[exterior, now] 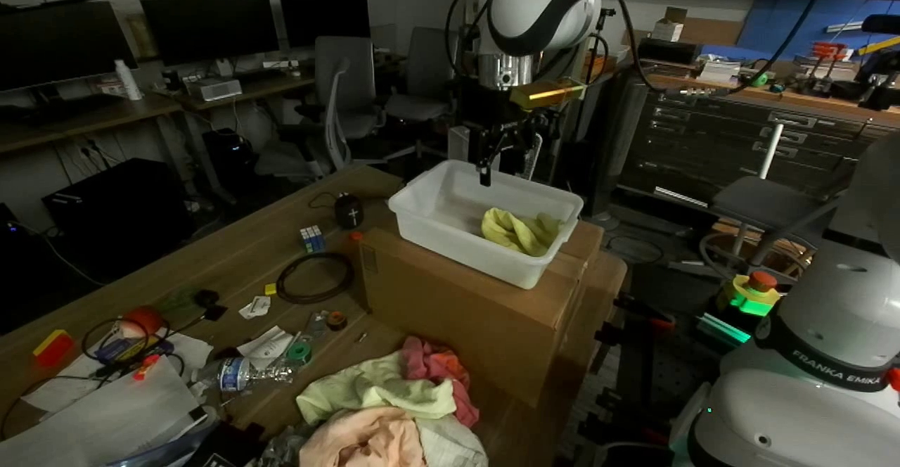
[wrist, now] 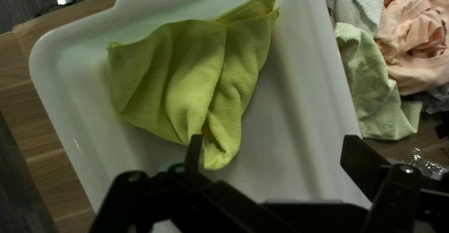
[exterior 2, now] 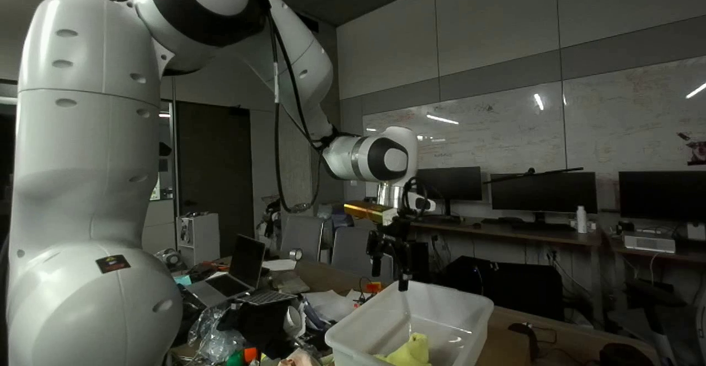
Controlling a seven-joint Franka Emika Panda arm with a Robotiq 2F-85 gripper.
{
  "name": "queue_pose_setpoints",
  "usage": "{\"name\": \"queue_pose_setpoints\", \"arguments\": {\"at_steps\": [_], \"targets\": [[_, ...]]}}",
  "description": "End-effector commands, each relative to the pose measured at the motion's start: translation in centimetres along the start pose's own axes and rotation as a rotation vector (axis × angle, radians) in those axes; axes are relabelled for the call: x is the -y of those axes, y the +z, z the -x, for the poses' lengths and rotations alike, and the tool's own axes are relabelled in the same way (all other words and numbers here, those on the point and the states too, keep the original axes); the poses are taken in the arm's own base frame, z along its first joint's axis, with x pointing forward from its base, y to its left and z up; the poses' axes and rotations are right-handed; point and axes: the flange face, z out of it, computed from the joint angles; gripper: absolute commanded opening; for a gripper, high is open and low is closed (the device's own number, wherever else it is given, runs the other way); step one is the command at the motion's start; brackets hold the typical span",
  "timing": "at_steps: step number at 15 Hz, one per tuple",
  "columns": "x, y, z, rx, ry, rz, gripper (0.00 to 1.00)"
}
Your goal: Remove the towels from the basket.
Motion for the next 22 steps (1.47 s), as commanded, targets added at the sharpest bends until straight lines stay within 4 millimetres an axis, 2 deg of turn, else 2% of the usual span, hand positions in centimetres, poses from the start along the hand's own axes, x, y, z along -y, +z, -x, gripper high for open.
{"name": "queue_pose_setpoints", "arguments": {"at_steps": [1, 6, 13, 18, 21, 22], "targets": [[-1.4, 2.1, -1.6, -0.032, -0.049, 0.002, 1.00], [-3.3, 6.2, -4.2, -0.061, -0.060, -0.004, 1.00], [-5.0, 11.9, -6.5, -0.025, -0.095, 0.013, 1.00], [-5.4, 14.1, -7.9, -0.053, -0.116, 0.038, 1.00], [-5.4, 14.7, -8.4, -0.076, -0.116, 0.050, 1.00], [-5.4, 14.8, -8.6, -0.078, -0.116, 0.054, 0.93]]}}
